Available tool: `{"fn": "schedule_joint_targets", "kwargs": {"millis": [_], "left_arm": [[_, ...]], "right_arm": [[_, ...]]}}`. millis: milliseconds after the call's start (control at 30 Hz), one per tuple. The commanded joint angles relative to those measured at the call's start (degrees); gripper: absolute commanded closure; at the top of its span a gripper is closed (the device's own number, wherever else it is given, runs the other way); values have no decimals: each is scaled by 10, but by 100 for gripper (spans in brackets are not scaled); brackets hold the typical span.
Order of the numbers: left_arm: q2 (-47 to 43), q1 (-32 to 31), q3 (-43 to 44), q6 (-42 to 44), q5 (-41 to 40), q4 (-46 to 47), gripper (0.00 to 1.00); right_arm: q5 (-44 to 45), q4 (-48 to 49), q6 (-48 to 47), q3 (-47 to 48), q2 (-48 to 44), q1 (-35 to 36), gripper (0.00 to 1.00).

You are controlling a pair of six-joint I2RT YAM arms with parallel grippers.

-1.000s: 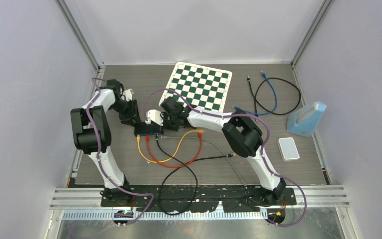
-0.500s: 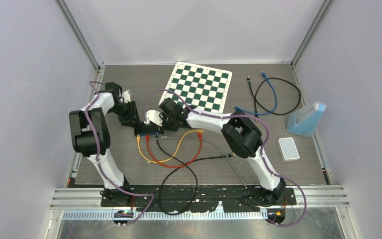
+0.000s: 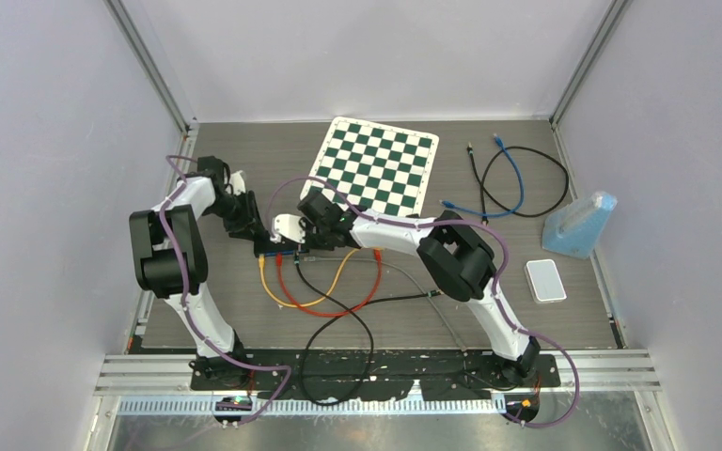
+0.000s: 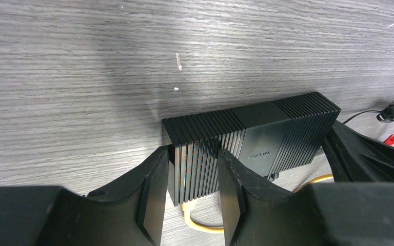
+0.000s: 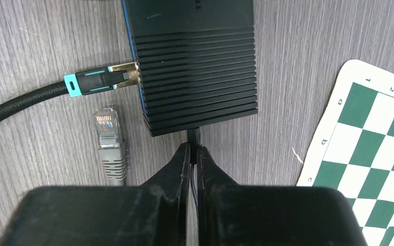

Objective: Insert the plug into the switch port
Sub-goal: Move the switch port to the center of the board.

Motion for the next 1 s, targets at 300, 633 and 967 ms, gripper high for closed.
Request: {"fn": "schedule_joint_targets", "kwargs": {"millis": [300, 633, 967], "left_arm": [[-18, -45, -30, -63, 196, -7, 61], [-12, -57, -37, -75, 203, 0, 61], [-32, -49, 4, -70, 127, -34, 61]], "right_arm": [[-105, 212, -22, 5, -50, 60, 95], [-120, 222, -16, 32, -35, 63, 95], [-94, 267, 39, -6, -49, 68, 95]]}}
